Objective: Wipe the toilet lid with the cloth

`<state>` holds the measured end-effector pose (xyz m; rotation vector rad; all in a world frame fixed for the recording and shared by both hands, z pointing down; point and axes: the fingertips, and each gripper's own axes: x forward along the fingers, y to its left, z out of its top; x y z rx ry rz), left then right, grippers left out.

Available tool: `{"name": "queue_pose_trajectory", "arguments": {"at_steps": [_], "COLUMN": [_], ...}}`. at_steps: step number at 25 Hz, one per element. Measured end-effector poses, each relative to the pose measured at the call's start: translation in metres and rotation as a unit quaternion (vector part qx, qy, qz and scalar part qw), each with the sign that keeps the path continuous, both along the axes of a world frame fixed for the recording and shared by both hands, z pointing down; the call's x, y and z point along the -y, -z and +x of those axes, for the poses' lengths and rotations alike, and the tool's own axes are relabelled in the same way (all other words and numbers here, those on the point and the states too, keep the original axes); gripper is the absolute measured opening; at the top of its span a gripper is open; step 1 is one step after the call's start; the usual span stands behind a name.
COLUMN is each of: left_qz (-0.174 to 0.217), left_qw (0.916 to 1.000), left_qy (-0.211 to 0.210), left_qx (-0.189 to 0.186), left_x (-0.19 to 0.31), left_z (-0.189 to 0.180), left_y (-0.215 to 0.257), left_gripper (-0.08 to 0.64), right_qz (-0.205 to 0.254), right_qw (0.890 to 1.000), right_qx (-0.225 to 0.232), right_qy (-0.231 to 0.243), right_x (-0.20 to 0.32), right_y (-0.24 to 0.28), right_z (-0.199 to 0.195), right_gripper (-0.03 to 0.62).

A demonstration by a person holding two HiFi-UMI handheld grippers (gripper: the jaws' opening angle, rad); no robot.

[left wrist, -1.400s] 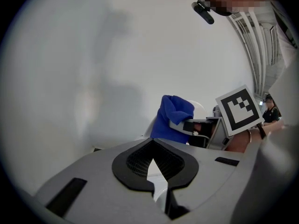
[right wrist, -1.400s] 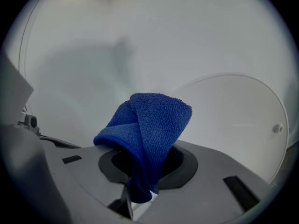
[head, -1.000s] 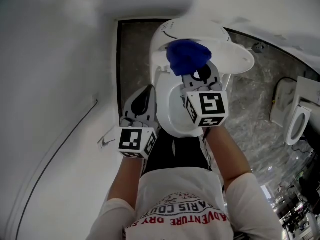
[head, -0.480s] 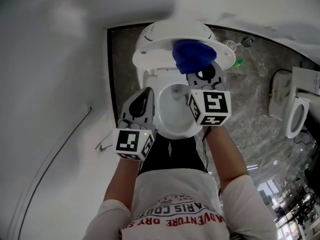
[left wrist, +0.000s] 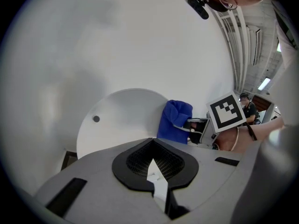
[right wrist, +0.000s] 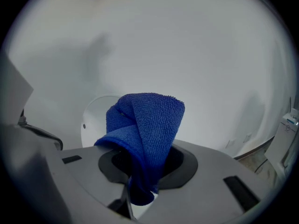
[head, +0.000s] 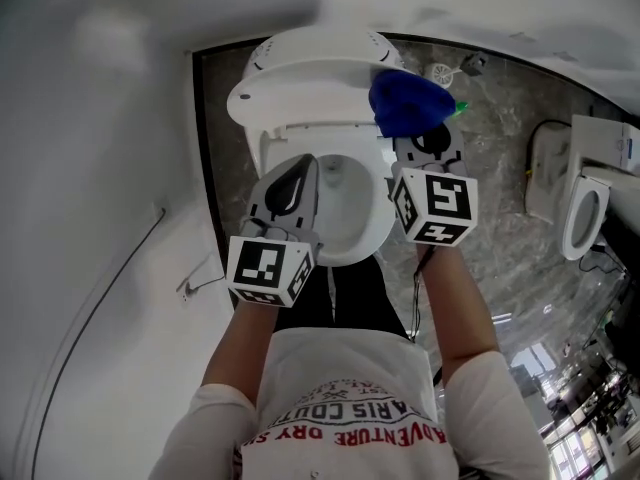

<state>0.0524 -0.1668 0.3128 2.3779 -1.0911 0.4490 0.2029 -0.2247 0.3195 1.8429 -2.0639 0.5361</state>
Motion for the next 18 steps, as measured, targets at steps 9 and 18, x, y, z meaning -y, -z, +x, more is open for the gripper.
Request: {"name": "queue_pose_trajectory", "arguments": {"at_steps": [9, 18], "left_qz": [-0.001, 0.020], "left_qw": [1.0000, 0.9980], "left_qy": [0.009, 0.056], "left_qx": [0.001, -0.024], "left_x": [-0.020, -0.032], "left_z": [0.024, -0.010], "left_y": [0.002, -0.009], "left_gripper": [0.008, 0.008], "right_qz": [-0.016, -0.041], "right_qw": [0.999, 0.998], "right_qx": [0.003, 0.050], "right_qy": [-0.033, -0.004], "right_x": [-0.030, -0.053], "right_y": [0.001, -0.012], "right_z": [0.045, 0.001], "right_gripper": [0.087, 0.087]}}
